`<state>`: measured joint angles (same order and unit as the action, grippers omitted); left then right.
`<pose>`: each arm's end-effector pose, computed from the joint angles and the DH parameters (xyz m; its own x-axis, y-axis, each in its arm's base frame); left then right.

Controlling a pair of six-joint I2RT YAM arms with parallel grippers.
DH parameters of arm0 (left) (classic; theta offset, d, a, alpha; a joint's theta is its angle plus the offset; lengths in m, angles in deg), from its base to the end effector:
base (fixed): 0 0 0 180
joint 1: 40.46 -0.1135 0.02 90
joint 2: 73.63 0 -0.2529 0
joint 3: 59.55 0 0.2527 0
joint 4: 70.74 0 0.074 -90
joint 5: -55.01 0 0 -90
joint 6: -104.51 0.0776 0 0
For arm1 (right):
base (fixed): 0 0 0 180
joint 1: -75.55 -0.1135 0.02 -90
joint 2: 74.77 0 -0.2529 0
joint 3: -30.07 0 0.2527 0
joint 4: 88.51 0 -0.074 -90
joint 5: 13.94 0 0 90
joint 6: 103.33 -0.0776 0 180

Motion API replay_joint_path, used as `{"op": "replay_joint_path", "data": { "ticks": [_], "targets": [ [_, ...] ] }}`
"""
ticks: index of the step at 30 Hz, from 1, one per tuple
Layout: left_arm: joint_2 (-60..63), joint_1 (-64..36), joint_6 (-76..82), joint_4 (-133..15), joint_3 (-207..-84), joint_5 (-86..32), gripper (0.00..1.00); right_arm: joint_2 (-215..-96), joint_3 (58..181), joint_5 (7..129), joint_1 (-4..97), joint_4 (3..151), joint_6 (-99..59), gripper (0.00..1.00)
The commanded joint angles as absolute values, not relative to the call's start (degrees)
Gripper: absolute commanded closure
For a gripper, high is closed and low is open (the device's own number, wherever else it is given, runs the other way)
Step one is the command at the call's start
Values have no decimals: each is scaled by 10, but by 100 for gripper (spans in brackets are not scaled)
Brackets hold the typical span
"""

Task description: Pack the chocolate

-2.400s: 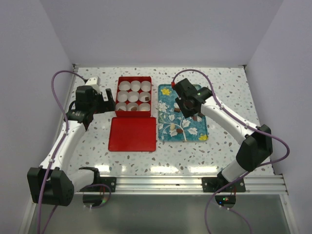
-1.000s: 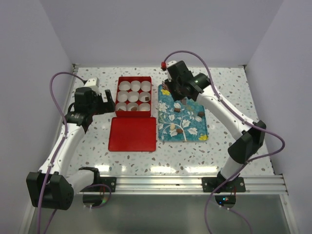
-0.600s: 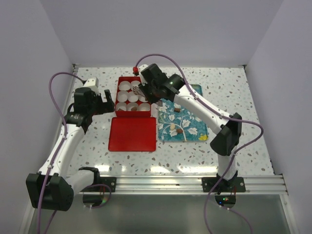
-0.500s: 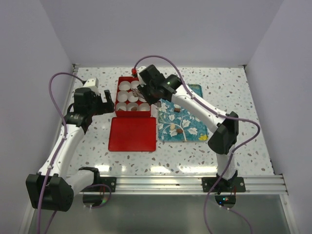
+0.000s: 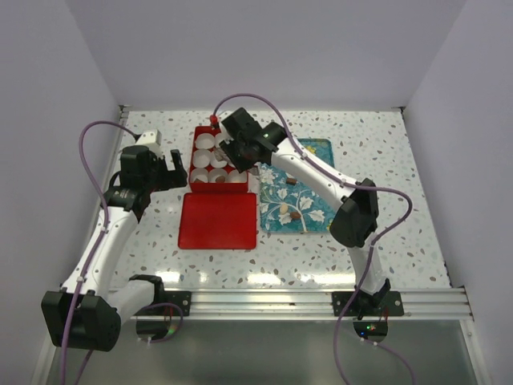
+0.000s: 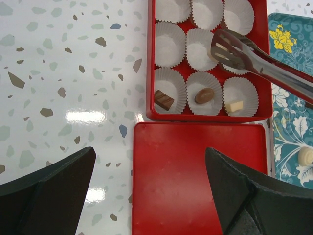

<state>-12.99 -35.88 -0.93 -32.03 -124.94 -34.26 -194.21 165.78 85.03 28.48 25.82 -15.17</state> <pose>0.2726 -0.0228 0.2702 -0.5608 -0.2221 -0.7976 -0.0611 0.9718 -0.2277 0.3391 0.3468 0.2902 -0.5379 -0.5317 -0.6542 -0.6372 0.7645 -0.0974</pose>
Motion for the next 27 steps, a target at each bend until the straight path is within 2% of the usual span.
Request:
{"op": "replay_joint_path", "data": {
  "ticks": [1, 10, 14, 27],
  "targets": [
    [-143, -357, -4, -321, -1248, -348, 0, -1952, 1691, 841, 288, 272, -139, 67],
    [-142, -357, -6, -324, -1247, -348, 0, -1962, 1704, 841, 288, 278, -139, 60],
    [-138, -357, -6, -327, -1250, -348, 0, -1956, 1705, 848, 287, 274, -141, 62],
    [-124, -357, -10, -343, -1241, -344, 0, -1808, 1571, 891, 339, 270, -145, 62]
  ]
}}
